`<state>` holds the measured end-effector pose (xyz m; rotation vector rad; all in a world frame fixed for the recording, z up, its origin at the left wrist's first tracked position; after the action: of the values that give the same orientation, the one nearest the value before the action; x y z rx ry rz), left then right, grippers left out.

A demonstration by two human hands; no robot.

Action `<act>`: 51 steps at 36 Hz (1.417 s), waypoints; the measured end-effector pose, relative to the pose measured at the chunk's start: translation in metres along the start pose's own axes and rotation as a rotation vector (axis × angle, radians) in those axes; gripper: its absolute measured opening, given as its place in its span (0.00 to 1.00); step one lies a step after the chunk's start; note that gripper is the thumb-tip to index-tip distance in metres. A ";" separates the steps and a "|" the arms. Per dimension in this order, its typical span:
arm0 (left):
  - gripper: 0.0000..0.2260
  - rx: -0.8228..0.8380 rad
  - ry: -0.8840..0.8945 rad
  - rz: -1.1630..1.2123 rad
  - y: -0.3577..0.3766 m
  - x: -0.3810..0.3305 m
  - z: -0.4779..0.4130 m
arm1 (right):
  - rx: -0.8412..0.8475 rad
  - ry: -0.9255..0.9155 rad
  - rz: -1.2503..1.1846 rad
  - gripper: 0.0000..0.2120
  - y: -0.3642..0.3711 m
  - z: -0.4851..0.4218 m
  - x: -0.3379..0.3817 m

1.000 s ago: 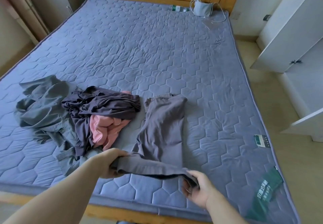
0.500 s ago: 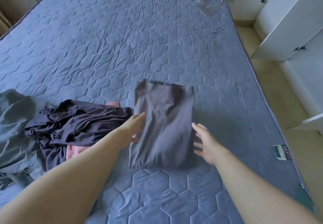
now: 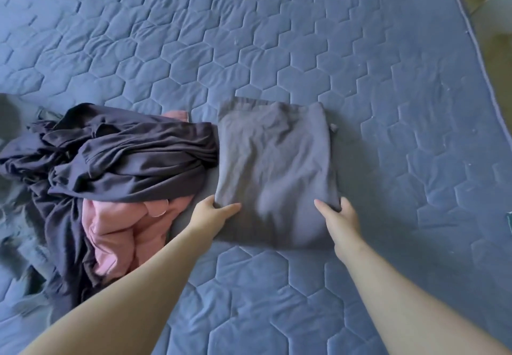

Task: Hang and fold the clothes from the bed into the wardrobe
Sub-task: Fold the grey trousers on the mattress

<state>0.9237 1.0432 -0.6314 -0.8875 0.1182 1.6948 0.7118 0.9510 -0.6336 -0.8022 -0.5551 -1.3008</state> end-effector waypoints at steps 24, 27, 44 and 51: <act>0.07 0.146 -0.142 0.375 0.019 -0.015 0.012 | 0.058 0.123 -0.045 0.06 -0.026 0.006 -0.010; 0.10 0.245 -0.242 0.420 0.019 -0.029 -0.002 | 0.087 0.124 -0.090 0.07 -0.021 -0.008 -0.002; 0.17 0.120 0.977 -1.006 0.075 -0.085 -0.012 | 0.176 -0.039 -0.376 0.15 0.028 -0.051 0.043; 0.11 0.521 0.748 -0.731 0.083 -0.086 -0.007 | 0.101 0.104 -0.298 0.04 0.013 -0.057 0.036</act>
<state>0.8589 0.9439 -0.6147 -0.9584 0.6263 0.5542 0.7277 0.8850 -0.6445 -0.5791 -0.6697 -1.5644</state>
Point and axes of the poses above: each hand's wrist, its own z-axis away from the middle knuckle, its own y-axis out of the palm, x = y × z, the point moved 1 cm from there along -z, towards the middle knuckle, and after that the axes turned 9 degrees about -z, right-handed, at the moved point
